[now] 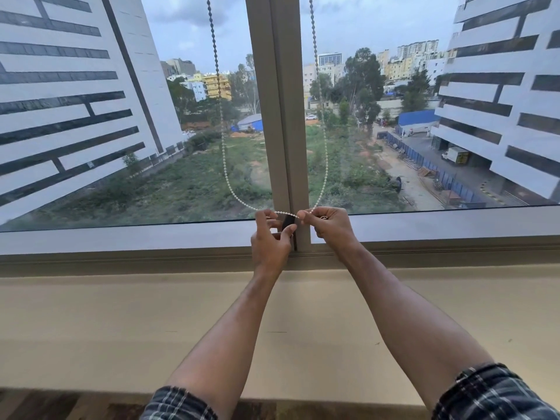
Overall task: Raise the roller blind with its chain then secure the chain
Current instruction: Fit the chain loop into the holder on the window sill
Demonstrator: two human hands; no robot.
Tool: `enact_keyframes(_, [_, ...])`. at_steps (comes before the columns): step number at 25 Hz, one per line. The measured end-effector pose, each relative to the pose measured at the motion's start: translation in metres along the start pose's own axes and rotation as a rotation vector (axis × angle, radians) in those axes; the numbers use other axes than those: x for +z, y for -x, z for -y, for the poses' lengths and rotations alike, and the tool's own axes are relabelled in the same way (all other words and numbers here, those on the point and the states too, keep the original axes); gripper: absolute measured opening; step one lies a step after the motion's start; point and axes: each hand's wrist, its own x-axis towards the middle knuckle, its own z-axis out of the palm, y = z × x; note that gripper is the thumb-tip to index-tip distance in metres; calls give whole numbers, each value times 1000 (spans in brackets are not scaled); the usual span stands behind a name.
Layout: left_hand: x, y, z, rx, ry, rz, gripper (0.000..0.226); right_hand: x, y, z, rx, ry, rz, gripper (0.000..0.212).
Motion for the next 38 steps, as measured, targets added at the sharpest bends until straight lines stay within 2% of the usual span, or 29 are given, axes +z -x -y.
enact_keyframes(4, [-1,6,-8,154,-82,-7,50,2,0,1,-74,10,-2,24])
enact_keyframes(8, [-5,9,-12,200,-78,-2,53,4,1,1,-131,79,8,12])
enact_keyframes(12, [-5,9,-10,232,-121,-21,49,5,5,1,-156,165,-3,9])
enact_keyframes(24, [3,7,-8,228,-122,-50,33,-1,11,10,-180,266,2,10])
enact_keyframes(32, [9,10,-14,111,17,-57,30,-3,14,18,-233,292,-14,5])
enact_keyframes(38, [8,11,-15,142,42,-76,31,-2,17,20,-248,397,-41,7])
